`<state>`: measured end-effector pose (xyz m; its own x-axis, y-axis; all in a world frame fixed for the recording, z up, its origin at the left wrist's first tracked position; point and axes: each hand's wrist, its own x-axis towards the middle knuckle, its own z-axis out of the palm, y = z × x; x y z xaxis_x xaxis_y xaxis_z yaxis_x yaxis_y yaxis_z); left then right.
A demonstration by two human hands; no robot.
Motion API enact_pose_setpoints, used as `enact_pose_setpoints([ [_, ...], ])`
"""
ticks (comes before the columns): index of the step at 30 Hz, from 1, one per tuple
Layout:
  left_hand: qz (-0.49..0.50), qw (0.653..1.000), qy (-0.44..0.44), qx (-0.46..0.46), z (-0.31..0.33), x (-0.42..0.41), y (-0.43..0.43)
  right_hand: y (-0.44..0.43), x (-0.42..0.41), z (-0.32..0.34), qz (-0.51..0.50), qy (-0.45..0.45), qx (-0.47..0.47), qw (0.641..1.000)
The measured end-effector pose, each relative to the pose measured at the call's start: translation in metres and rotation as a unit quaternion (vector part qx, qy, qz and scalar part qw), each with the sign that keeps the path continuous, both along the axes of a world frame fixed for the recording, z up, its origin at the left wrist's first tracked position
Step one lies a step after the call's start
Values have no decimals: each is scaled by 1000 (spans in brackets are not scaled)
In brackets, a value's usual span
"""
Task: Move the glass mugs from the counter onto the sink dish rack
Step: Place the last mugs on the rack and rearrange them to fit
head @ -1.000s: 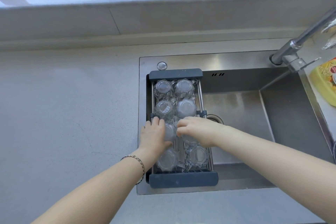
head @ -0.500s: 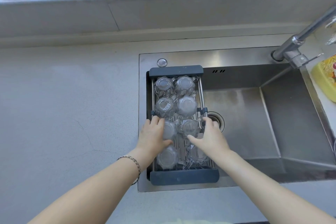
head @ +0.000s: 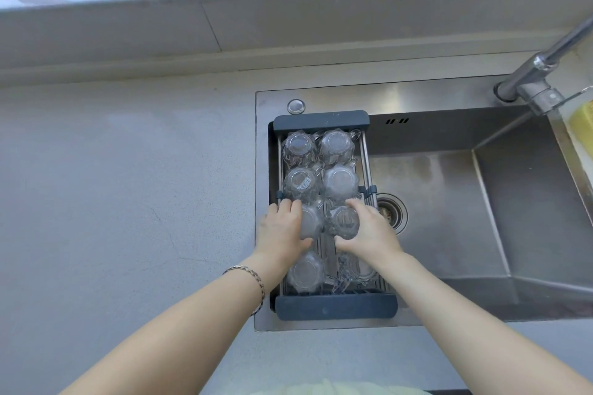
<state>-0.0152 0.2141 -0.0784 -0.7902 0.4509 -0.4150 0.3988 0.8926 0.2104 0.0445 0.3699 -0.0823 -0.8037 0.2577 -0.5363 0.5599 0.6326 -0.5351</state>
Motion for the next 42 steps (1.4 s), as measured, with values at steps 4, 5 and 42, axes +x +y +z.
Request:
enact_pose_setpoints([
  [4, -17, 999, 29, -15, 2, 1, -5, 1, 3, -2, 12, -9, -22, 1000],
  [5, -8, 999, 34, -10, 4, 2, -7, 2, 6, -1, 9, -10, -35, 999],
  [42, -144, 984, -79, -66, 9, 49, -22, -1, 41, 24, 462, -54, 204, 861],
])
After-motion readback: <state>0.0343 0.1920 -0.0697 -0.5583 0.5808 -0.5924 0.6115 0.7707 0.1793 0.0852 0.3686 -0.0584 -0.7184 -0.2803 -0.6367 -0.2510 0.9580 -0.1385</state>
